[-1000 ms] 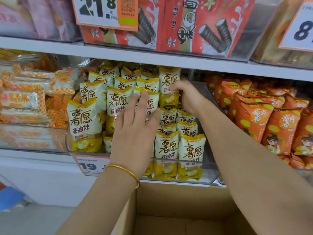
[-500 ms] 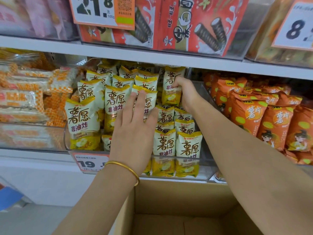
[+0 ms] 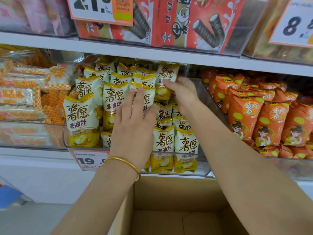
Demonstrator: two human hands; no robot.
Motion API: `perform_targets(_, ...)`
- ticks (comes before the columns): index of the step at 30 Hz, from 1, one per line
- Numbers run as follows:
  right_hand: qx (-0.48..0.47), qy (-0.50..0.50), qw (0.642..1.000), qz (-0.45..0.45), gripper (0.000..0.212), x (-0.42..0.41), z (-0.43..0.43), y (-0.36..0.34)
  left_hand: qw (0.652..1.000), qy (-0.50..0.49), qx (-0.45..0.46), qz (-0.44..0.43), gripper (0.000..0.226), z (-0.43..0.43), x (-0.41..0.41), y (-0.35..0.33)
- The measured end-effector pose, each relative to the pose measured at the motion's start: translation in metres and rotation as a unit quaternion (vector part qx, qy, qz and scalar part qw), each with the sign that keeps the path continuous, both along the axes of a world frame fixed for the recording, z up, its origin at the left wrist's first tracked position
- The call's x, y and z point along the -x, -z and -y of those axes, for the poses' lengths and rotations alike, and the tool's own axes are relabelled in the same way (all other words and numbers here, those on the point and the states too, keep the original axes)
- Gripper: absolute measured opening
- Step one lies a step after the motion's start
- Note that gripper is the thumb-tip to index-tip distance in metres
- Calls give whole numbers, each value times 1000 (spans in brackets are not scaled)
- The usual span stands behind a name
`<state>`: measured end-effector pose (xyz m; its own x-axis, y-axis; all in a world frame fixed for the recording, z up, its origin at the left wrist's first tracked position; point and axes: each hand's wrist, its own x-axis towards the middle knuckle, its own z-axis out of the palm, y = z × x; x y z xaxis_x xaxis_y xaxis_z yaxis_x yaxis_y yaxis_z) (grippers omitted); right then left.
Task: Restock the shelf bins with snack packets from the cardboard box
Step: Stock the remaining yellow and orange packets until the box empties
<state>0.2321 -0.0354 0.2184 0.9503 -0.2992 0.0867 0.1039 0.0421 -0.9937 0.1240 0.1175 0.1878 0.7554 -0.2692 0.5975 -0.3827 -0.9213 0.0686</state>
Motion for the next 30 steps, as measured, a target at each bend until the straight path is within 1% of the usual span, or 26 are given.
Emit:
perform_targets(4, 126, 30, 992, -12, 36, -5, -8, 1, 1000, -1, -3, -1, 54, 0, 0, 1)
perform_targets(7, 192, 6, 981, -27, 37, -5, -8, 1, 1000, 0, -2, -2, 54, -1, 0, 1)
perform_targets(9, 211, -10, 977, -20, 42, -3, -9, 2, 1000, 0, -1, -2, 55, 0, 0, 1)
perform_targets(12, 215, -35, 976, -6, 45, -2, -7, 5, 1000, 0, 2, 1, 53, 1, 0, 1)
perform_targets(15, 263, -47, 964, 4, 47, -4, -6, 10, 1000, 0, 6, 0, 53, 2, 0, 1)
perform_targets(20, 328, -19, 944, 4, 52, -5, -3, 11, 1000, 4, 7, -7, 54, 1, 0, 1)
perform_targets(24, 366, -12, 930, -13, 46, -5, -7, 12, 1000, 5, 5, -10, 53, 0, 0, 0)
perform_targets(30, 367, -12, 930, -22, 51, -9, -9, 10, 1000, 4, 5, -13, 53, 0, 0, 1)
